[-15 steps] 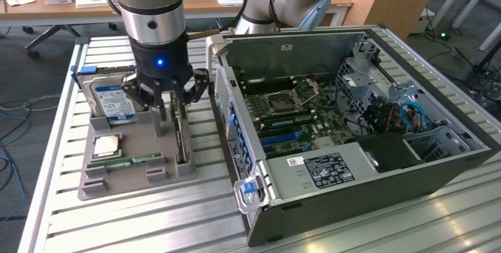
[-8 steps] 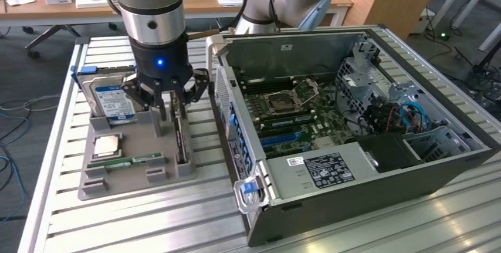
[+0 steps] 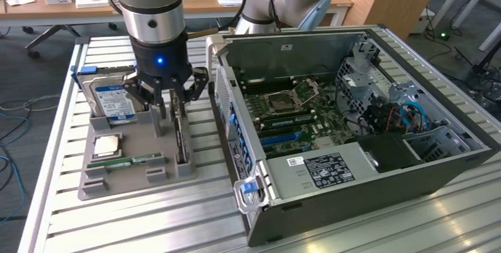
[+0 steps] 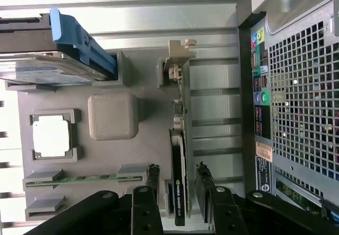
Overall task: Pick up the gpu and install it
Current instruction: 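Pick up the gpu and move the gpu toward the slot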
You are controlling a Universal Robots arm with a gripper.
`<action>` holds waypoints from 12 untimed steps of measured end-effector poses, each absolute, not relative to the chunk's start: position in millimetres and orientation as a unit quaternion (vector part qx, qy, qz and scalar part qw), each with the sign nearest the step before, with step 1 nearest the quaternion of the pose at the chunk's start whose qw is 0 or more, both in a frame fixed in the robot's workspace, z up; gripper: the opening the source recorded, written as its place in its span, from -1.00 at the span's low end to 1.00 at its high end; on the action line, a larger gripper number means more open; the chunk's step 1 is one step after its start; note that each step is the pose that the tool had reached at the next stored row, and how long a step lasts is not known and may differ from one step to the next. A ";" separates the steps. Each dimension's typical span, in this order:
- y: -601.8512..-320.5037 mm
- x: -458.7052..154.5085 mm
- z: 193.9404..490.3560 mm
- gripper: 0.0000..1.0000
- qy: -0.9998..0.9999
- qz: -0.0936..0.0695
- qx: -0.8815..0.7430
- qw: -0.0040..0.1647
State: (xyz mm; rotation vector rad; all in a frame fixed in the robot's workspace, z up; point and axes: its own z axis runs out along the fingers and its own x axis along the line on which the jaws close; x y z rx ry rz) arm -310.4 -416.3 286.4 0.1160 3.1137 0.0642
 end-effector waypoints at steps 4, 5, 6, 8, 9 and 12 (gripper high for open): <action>-413.1 -310.4 285.7 -0.17 0.999 0.021 0.037 0.013; -412.6 -310.4 285.5 -0.17 0.999 0.021 0.037 0.013; -412.1 -310.4 285.2 -0.17 0.999 0.021 0.037 0.013; -411.1 -310.4 283.8 -0.17 0.999 0.021 0.037 0.013; -410.7 -310.4 282.6 -0.17 0.999 0.021 0.037 0.013; -409.5 -310.4 278.5 -0.17 0.999 0.021 0.037 0.013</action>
